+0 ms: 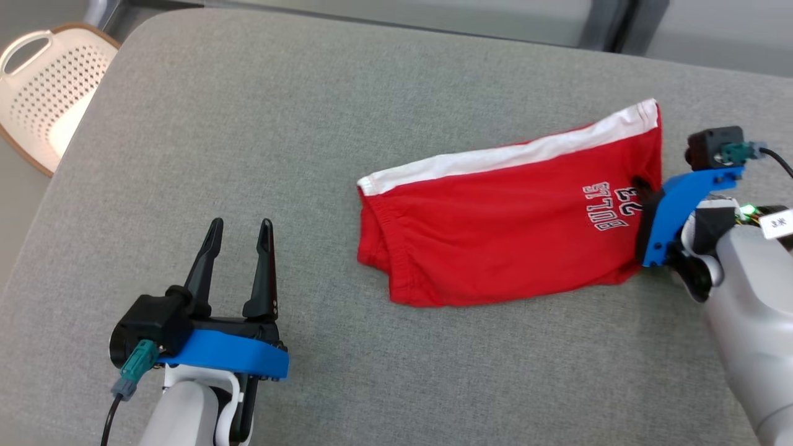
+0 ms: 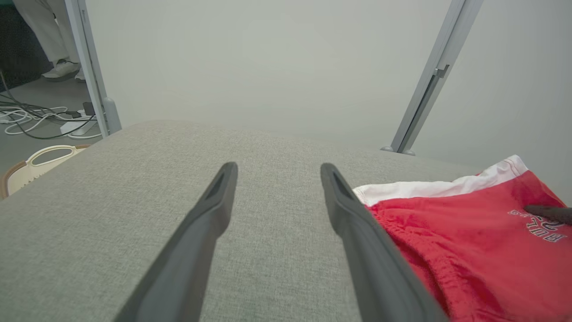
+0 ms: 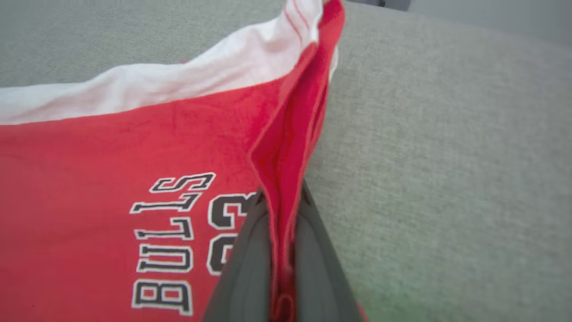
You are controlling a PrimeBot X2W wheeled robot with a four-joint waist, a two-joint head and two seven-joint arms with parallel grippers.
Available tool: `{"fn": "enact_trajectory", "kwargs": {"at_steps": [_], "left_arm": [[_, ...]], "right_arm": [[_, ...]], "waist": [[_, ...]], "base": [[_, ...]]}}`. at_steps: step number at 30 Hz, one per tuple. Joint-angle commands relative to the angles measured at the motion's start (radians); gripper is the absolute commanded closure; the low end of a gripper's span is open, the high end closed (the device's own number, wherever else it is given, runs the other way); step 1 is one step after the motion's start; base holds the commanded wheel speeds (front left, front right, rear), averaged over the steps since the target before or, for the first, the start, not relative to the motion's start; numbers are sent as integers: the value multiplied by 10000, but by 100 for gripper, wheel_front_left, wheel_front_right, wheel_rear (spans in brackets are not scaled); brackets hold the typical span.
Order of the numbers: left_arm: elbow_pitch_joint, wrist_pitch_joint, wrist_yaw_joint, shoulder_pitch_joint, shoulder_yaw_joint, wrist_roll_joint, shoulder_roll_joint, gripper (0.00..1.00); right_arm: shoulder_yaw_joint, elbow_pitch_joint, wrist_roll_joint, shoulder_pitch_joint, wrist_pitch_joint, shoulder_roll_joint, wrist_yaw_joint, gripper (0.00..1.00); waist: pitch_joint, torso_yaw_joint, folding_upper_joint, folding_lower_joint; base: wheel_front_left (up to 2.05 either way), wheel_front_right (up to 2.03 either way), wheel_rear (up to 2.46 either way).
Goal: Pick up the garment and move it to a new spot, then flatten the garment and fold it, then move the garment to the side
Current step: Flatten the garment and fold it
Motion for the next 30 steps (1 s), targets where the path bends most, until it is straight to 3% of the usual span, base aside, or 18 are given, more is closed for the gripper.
{"fn": "enact_trajectory", "kwargs": {"at_steps": [1, 8, 14, 20, 26, 30], "left_arm": [[9, -40, -64, 109, -16, -2, 76, 0], [30, -40, -41, 398, -77, -57, 178, 0], [140, -40, -41, 521, -286, -128, 241, 0], [242, -40, -41, 454, -527, -201, 287, 0], [257, -40, -40, 379, -658, -240, 313, 0], [253, -40, -40, 281, -796, -283, 271, 0]], "right_arm": [[-104, 13, -111, 219, -78, -206, -12, 100], [-1404, -604, -1127, 907, -266, -908, -7, 100], [-2922, -1714, -2226, 1590, 336, -951, -7, 100], [-3876, -3685, -3479, 2312, 1486, -26, -6, 100], [-3250, -5516, -3865, 2814, 2668, 1043, -6, 100], [-2579, -5904, -3773, 2810, 3153, 1409, -6, 100]], "waist": [[-183, -155, 0, 0], [-774, -689, 0, 0], [-1028, -865, 0, 0], [-1205, -784, 0, 0], [-1219, -605, 0, 0], [-1150, -370, 0, 0]], "base": [[0, 0, 0], [0, 0, 0], [0, 0, 0], [0, 0, 0], [0, 0, 0], [0, 0, 0]]}}
